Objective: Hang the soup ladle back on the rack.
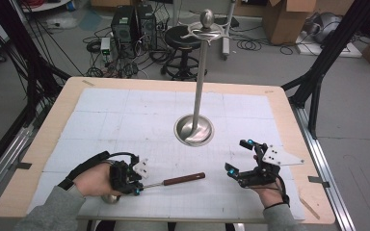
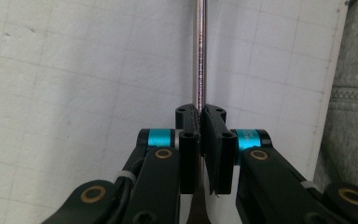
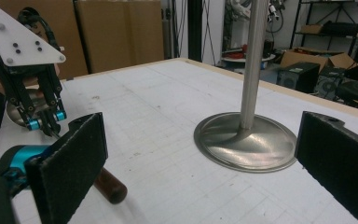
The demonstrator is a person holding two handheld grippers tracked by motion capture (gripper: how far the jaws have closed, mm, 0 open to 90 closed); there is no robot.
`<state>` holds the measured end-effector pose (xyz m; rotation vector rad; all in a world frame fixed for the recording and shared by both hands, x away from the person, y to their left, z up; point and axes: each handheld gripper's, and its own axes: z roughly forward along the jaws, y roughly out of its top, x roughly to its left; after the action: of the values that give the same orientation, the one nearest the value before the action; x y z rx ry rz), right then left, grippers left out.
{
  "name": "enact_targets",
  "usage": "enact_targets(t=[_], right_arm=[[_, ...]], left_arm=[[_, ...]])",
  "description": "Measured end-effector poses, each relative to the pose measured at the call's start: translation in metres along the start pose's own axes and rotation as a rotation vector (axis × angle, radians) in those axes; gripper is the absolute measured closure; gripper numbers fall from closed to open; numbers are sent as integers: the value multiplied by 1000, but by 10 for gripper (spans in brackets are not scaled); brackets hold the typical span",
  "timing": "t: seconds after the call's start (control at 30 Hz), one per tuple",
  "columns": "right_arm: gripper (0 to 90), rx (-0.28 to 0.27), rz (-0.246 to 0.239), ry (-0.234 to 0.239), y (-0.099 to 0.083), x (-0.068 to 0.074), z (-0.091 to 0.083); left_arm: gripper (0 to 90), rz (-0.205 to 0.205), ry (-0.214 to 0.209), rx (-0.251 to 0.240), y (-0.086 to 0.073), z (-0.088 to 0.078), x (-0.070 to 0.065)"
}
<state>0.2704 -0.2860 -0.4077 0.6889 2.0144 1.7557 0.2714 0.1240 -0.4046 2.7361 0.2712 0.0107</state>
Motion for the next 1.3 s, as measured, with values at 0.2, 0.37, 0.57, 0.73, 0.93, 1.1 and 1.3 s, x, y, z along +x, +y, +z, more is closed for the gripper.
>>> enact_targets(t=[0.2, 0.37, 0.57, 0.73, 0.93, 1.1, 1.3], right_arm=[[13, -6, 0, -4, 0, 0, 0], [14, 0, 4, 0, 0, 0, 0], [14, -1, 6, -2, 0, 0, 0], [13, 1, 4, -1, 0, 0, 0], [14, -2, 0, -2, 0, 0, 0], [13, 1, 6, -1, 0, 1, 0], [14, 0, 4, 0, 0, 1, 0]], left_arm=[[842, -9, 11, -24, -3, -6, 0], [842, -19, 12, -51, -4, -12, 0], [843, -26, 23, -79, -6, -17, -1], [842, -39, 27, -107, -6, -21, -1], [843, -59, 47, -148, -10, -28, 0], [842, -74, 33, -203, -12, -35, 3], [843, -83, 46, -258, -12, -40, 3]])
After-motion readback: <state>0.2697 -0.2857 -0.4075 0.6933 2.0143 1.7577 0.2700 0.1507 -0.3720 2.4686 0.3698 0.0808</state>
